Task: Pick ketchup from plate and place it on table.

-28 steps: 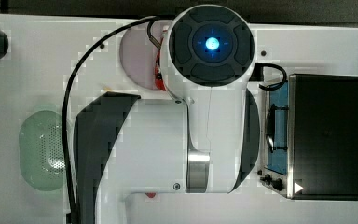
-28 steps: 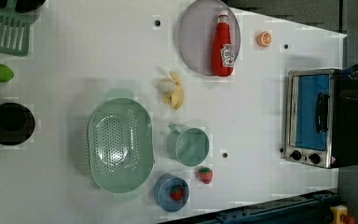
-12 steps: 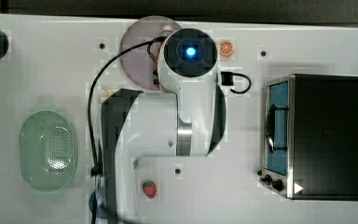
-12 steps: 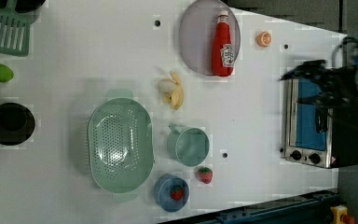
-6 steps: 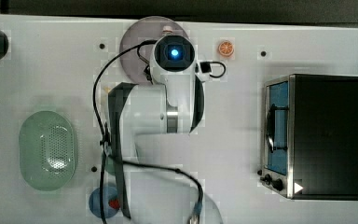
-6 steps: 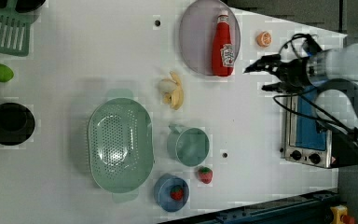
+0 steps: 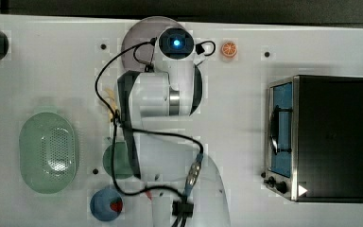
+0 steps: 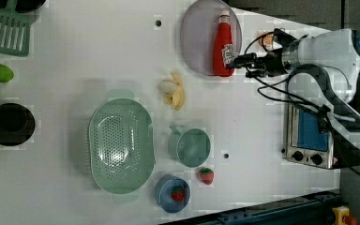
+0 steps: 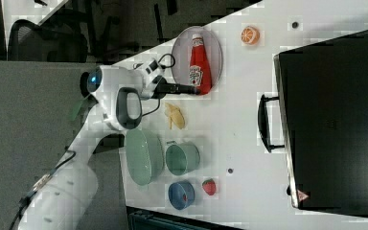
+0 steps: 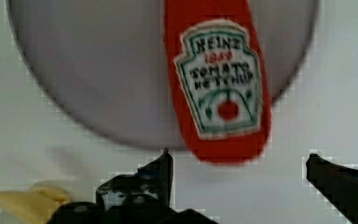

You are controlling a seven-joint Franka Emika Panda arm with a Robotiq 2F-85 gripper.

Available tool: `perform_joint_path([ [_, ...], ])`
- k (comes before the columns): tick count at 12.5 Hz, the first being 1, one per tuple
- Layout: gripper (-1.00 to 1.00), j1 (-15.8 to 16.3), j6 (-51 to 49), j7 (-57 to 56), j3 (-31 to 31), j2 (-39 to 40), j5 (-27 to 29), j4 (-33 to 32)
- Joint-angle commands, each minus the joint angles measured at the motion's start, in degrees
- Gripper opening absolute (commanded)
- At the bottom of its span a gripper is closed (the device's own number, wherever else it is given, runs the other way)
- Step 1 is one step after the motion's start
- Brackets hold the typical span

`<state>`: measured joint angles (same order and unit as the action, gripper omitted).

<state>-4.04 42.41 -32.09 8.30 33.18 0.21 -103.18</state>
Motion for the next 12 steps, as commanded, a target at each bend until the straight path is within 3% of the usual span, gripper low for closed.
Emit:
perform_joint_path([
  [1, 1.00, 0.4, 0.6, -10.5, 0.2, 3.2, 0.1, 6.3],
  [7, 1.00, 1.6, 4.3, -10.7, 0.2, 12.2, -4.2, 13.5],
  [12, 1.00, 1.9, 9.4, -10.7, 0.1, 16.5, -5.2, 15.2],
])
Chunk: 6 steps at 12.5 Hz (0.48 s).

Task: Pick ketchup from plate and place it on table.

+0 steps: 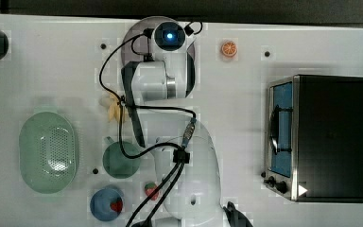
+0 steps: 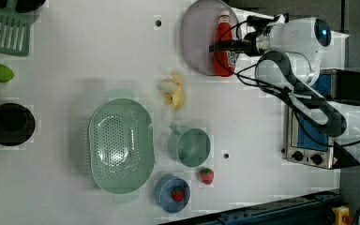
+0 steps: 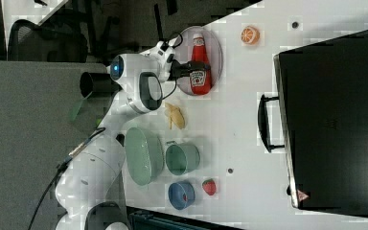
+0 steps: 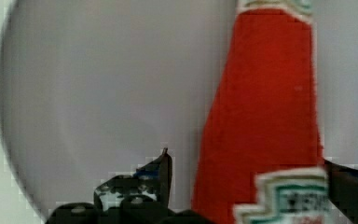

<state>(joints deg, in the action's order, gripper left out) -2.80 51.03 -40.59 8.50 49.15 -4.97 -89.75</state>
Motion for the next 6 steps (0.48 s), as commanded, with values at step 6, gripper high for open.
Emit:
perform_joint_path([
  [6, 0.18, 0.7, 0.7, -1.8, 0.0, -0.4, 0.0, 1.8],
])
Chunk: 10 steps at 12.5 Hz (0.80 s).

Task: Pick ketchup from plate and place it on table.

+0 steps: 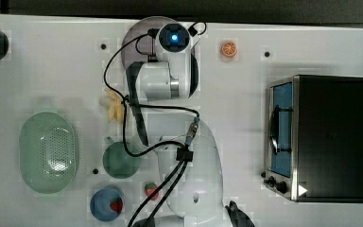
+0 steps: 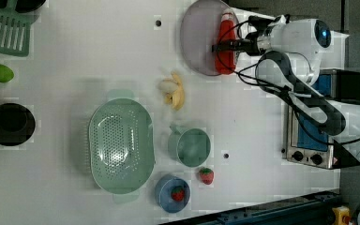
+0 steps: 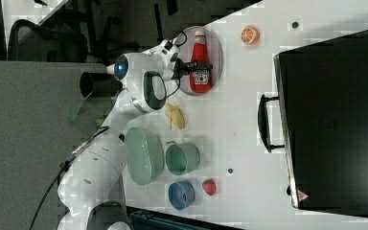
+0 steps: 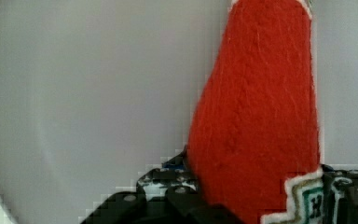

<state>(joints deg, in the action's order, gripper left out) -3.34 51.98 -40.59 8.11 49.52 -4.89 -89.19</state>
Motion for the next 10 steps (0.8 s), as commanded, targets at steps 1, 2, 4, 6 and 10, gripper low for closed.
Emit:
perform_joint_path([
  [1, 0.18, 1.2, -0.2, -1.5, 0.4, -1.9, 0.0, 1.2],
  [2, 0.18, 1.1, -0.4, -0.5, 0.4, -3.5, 0.1, 1.2],
  [4, 0.18, 0.5, -2.6, 3.1, 0.4, -8.1, 0.1, 0.9],
  [6, 0.18, -0.3, -9.3, 5.1, 0.4, -13.3, 0.3, 0.8],
  [10, 0.18, -2.3, -20.8, 5.2, 0.3, -23.8, 2.7, -0.6],
])
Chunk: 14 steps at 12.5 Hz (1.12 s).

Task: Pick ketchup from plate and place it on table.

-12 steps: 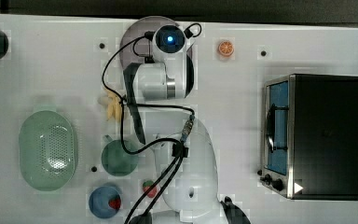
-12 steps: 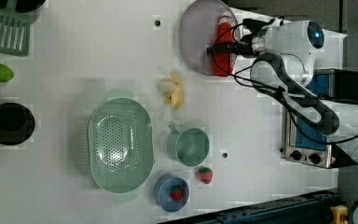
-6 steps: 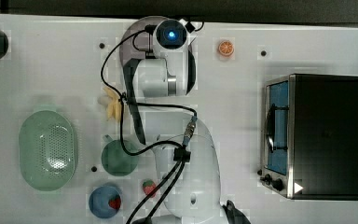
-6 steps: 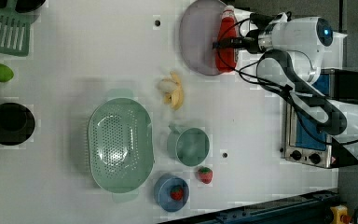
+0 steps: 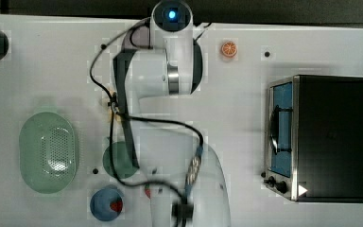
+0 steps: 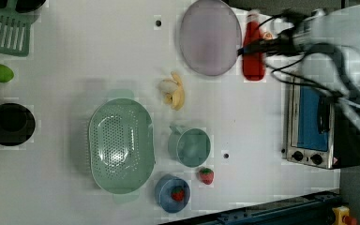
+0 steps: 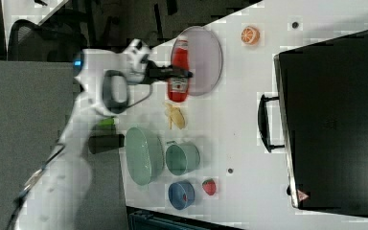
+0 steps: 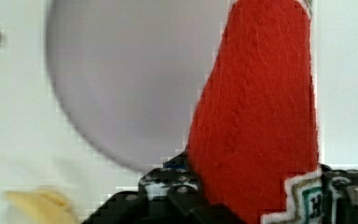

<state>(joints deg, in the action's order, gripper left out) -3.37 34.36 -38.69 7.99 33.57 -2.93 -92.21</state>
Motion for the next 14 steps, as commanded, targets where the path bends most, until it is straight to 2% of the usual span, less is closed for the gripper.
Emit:
perform_joint_path([
  [1, 0.18, -2.9, -5.7, 3.4, 0.3, -10.7, 0.8, 0.9],
  [4, 0.18, -4.9, -8.0, 3.4, 0.1, -19.0, 1.9, -6.8],
  [10, 0.18, -6.2, -7.5, 3.4, -1.9, -35.4, 4.1, -28.5],
  [14, 0.18, -6.3, 1.1, 3.4, -4.1, -38.6, 4.1, -42.2],
])
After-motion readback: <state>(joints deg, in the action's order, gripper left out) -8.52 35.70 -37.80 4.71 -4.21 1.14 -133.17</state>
